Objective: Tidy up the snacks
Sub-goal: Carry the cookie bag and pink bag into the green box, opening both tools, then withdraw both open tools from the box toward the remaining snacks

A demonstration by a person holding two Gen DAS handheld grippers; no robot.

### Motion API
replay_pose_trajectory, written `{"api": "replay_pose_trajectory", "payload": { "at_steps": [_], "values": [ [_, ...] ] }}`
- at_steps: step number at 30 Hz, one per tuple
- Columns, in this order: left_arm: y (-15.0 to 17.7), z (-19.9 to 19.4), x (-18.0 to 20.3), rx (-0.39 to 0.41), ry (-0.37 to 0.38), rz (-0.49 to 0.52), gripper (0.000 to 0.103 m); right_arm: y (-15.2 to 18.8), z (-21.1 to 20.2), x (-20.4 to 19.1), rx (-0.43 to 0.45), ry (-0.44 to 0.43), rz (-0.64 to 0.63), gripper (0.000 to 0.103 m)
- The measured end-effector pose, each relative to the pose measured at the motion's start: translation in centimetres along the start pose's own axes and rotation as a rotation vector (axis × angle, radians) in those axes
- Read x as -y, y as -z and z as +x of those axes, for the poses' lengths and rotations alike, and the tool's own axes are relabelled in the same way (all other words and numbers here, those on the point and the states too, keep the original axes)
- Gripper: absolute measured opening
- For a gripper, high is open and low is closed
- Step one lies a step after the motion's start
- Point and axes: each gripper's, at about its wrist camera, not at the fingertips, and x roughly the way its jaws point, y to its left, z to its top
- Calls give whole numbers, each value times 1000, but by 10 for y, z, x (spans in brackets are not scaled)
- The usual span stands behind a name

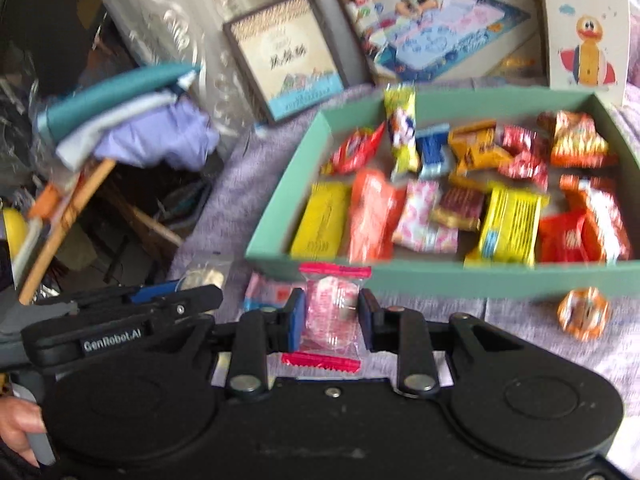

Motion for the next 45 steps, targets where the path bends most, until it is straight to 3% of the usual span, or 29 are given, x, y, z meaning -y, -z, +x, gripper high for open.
{"api": "replay_pose_trajectory", "payload": {
  "at_steps": [12, 24, 25, 26, 27, 28, 30, 37, 45],
  "values": [
    [-86, 78, 12, -7, 4, 20, 32, -90, 58, 29, 58, 23, 80, 28],
    [-123, 127, 17, -13, -37, 56, 34, -132, 121, 38, 49, 15, 107, 30],
    [-123, 129, 18, -11, -46, 58, 36, -135, 124, 39, 48, 10, 113, 34],
    [-123, 131, 18, -11, -57, 61, 51, -136, 125, 40, 46, 6, 119, 38],
    [-122, 132, 19, -11, -66, 63, 67, -135, 124, 41, 48, 4, 123, 48],
    [-120, 131, 19, -5, -74, 66, 72, -134, 123, 42, 52, 4, 125, 60],
    [-117, 129, 20, 1, -87, 76, 80, -132, 120, 42, 66, 13, 123, 73],
    [-106, 116, 21, 2, -95, 61, 100, -119, 101, 38, 76, 30, 111, 100],
    [-90, 86, 26, 4, -78, 43, 103, -101, 71, 29, 63, 44, 103, 103]
  ]
}}
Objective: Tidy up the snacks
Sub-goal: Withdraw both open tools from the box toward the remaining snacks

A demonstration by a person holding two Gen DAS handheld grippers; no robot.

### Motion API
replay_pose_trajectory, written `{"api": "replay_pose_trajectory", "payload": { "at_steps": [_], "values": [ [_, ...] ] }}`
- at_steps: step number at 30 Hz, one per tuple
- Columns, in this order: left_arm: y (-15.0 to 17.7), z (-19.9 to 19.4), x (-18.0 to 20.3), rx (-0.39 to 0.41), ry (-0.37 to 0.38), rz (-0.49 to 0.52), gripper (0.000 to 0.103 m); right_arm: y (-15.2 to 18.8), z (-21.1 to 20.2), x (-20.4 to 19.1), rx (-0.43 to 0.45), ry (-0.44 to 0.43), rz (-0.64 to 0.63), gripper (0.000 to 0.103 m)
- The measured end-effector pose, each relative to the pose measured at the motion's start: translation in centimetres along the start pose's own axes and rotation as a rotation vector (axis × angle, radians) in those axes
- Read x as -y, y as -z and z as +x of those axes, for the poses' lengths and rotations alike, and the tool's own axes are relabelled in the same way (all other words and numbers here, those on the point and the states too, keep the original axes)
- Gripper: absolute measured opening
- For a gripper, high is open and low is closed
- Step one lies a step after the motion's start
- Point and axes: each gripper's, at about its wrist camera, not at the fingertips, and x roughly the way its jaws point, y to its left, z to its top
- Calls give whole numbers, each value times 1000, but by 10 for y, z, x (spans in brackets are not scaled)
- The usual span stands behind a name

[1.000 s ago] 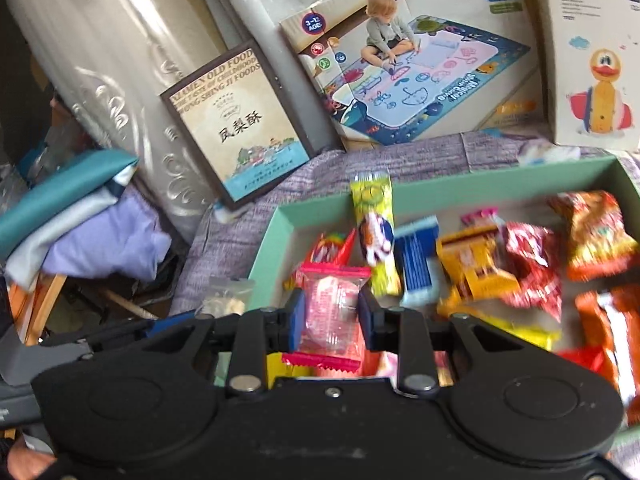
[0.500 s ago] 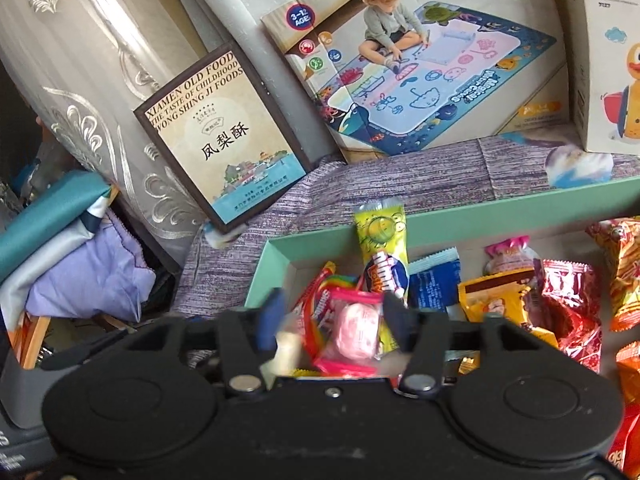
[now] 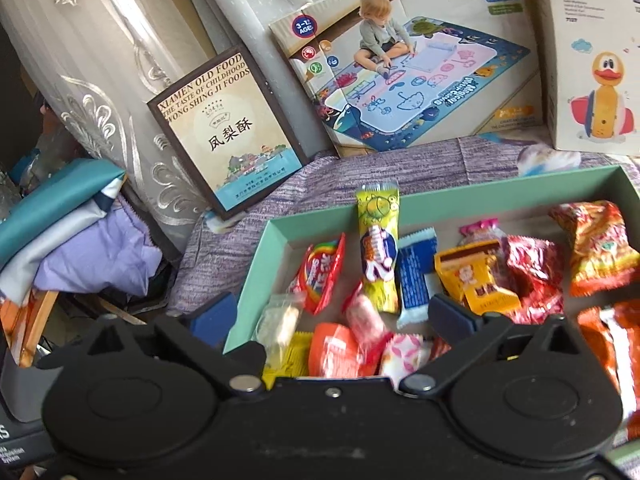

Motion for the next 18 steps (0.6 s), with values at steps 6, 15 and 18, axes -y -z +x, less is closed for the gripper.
{"api": "replay_pose_trajectory", "payload": {
  "at_steps": [6, 15, 18],
  "values": [
    [18, -24, 1, 1, 10, -8, 103, 17, -29, -4, 4, 13, -9, 103],
    [43, -54, 1, 5, 16, -11, 103, 45, -67, -8, 5, 10, -20, 103],
    [53, -62, 1, 2, 13, -10, 103, 54, -76, -7, -2, 9, -21, 103]
  ]
}}
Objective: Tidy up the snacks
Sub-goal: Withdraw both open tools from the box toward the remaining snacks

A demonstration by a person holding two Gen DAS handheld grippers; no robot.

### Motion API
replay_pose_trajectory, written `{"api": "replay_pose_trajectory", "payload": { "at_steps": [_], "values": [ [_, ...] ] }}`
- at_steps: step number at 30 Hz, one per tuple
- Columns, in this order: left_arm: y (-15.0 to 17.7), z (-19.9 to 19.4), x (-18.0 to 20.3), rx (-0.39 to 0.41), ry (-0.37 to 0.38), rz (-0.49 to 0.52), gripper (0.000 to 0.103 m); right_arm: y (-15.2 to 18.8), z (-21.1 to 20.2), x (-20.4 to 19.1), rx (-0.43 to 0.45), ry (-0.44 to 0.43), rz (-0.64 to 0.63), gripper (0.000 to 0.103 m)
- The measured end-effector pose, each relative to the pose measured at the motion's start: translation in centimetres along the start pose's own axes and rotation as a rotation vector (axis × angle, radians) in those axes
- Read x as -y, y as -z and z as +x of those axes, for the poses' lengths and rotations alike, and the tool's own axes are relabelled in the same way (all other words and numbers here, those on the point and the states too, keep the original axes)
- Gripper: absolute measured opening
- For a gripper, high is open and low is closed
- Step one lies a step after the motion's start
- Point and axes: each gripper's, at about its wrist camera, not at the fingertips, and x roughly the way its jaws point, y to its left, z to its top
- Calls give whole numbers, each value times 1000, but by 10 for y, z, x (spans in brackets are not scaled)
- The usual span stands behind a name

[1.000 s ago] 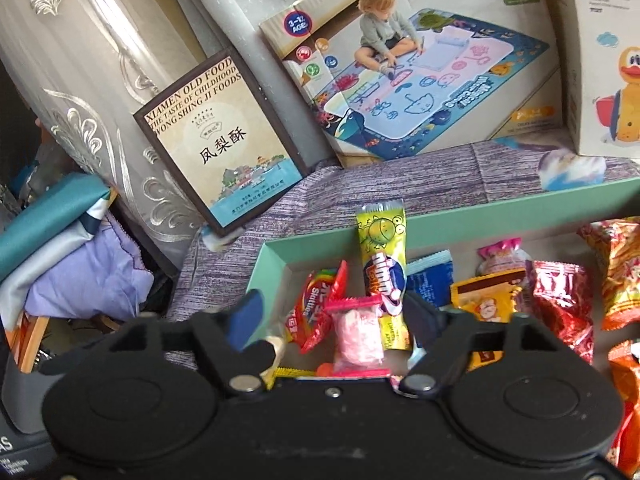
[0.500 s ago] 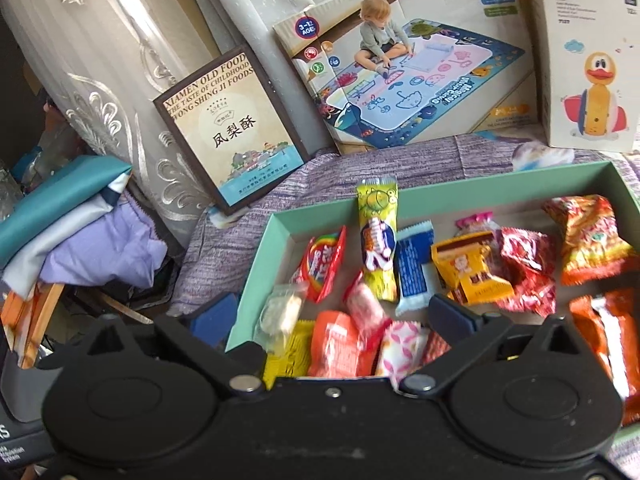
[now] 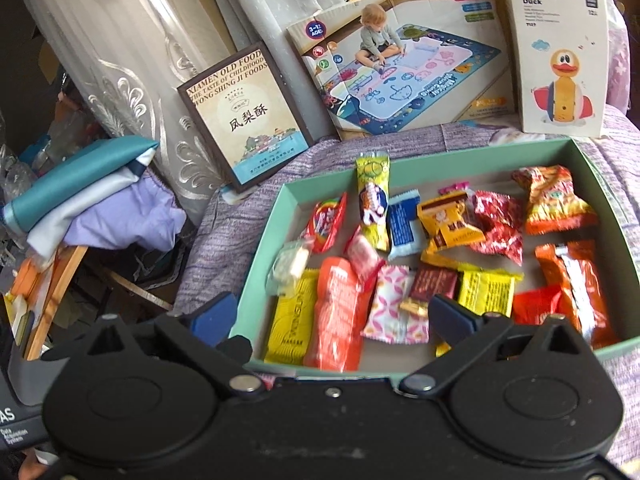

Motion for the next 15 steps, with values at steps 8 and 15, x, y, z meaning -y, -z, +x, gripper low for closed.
{"api": "replay_pose_trajectory", "payload": {
  "at_steps": [8, 15],
  "values": [
    [40, 1, -13, -65, -18, -12, 103, 33, -14, 15, -44, 15, 10, 103],
    [67, 22, -29, -130, -45, -44, 103, 66, -11, 44, -124, 54, 68, 103]
  ]
}}
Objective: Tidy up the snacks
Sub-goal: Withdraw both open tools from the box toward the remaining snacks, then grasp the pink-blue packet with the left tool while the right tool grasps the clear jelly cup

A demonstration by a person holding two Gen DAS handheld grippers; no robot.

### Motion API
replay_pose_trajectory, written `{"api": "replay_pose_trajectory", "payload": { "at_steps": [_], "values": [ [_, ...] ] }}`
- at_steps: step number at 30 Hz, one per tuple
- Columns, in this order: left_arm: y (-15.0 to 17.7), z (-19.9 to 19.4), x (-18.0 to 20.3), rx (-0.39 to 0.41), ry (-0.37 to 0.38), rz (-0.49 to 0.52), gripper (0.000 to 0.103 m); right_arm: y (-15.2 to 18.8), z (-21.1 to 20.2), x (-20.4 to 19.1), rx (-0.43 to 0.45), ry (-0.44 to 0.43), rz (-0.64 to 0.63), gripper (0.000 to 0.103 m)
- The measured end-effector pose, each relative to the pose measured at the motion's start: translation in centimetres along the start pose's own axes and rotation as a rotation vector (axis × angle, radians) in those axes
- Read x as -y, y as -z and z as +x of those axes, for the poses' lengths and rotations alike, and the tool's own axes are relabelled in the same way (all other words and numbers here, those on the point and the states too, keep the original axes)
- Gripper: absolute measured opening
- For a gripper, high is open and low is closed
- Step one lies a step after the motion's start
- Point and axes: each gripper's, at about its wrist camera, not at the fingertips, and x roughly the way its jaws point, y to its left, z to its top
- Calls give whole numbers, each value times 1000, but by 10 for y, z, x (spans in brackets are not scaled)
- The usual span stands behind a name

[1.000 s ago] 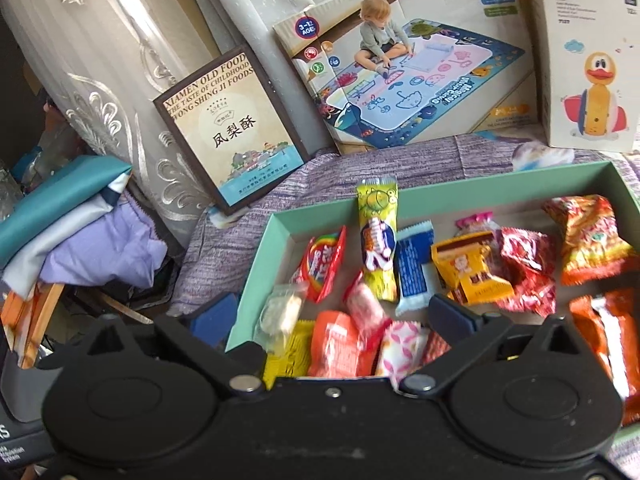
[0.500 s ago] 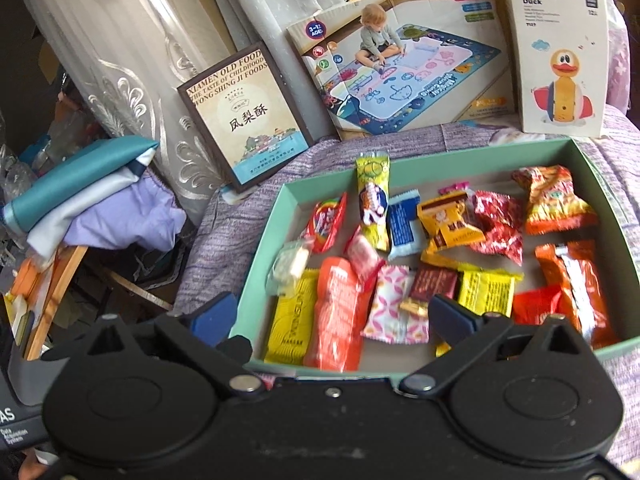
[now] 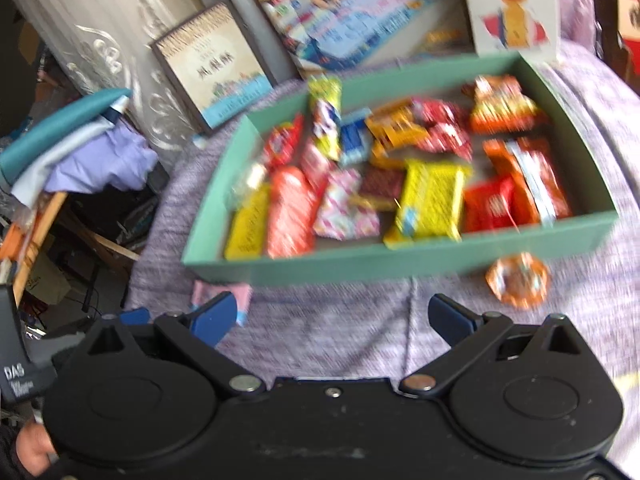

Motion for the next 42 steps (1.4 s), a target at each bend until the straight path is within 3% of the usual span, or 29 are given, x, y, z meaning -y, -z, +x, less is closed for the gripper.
{"api": "replay_pose_trajectory", "payload": {
  "at_steps": [12, 13, 14, 19, 24, 32, 34, 37, 42],
  "values": [
    [-19, 47, -9, 11, 60, -3, 101, 25, 3, 28, -55, 43, 60, 103],
    [-19, 48, -9, 12, 81, -9, 97, 24, 5, 29, -52, 47, 61, 103],
    [-18, 49, -9, 8, 105, -9, 83, 25, 5, 29, -45, 53, 58, 103],
    [-6, 43, 1, -10, 159, 51, 60, 28, 3, 24, -9, 73, 16, 87],
    [14, 29, 20, -34, 201, 101, 60, 35, 0, 23, -23, 41, -10, 69],
    [41, 12, 49, -81, 260, 162, 61, 61, -5, 18, -62, 0, -86, 53],
    [42, 8, 49, -76, 245, 162, 61, 63, -10, 17, -42, -2, -90, 46],
    [41, 4, 42, -59, 202, 148, 64, 64, -20, 16, 3, -12, -116, 46],
    [26, 9, 33, -41, 151, 126, 71, 71, -10, 6, -51, -49, -157, 45]
  ]
}}
